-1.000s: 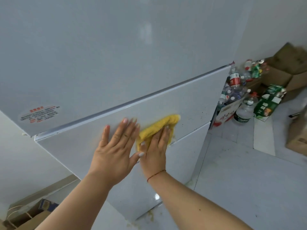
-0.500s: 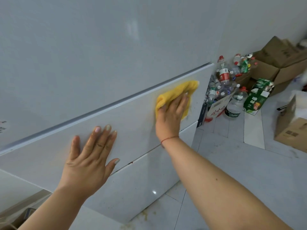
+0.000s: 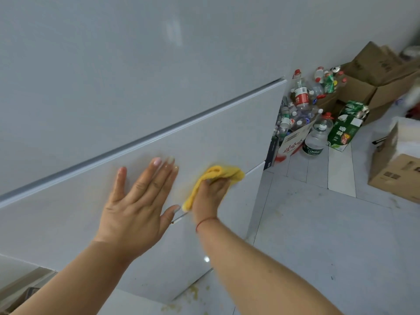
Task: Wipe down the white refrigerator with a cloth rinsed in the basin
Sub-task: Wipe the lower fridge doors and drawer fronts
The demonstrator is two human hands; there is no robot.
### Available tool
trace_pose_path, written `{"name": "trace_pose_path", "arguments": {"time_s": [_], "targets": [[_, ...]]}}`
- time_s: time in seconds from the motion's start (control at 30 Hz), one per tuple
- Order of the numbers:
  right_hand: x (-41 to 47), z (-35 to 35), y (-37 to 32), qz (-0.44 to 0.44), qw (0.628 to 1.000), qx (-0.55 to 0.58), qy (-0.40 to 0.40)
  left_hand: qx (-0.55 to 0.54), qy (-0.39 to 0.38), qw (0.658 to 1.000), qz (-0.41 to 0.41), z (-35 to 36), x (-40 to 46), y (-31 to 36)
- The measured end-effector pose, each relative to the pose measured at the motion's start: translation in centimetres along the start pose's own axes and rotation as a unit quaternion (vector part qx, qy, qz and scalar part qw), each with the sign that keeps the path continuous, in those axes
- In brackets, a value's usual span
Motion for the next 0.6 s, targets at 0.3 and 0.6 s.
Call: {"name": "trace_pose_path", "arguments": {"time_s": [0.3,0.6], "targets": [[-1.5,0.7,-1.4,-0.093,0.995,0.018,-0.031,0.026,-0.082,0.996,0.02,2.0,3.0,1.6],[11.0,-8.3,-4.8,-0.167,0.982,-0.016,0.083,0.054,-0.058,0.996,0.027,2.2,3.1,1.8]]}}
Point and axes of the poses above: each hand's wrist, its own x-axis towards the middle knuckle, its own z-axis out of the palm, y = z × x, the point moved 6 cm from there along x, towards the middle knuckle, and after that the axes turned 12 degrees about -z, right-handed, at the moved point
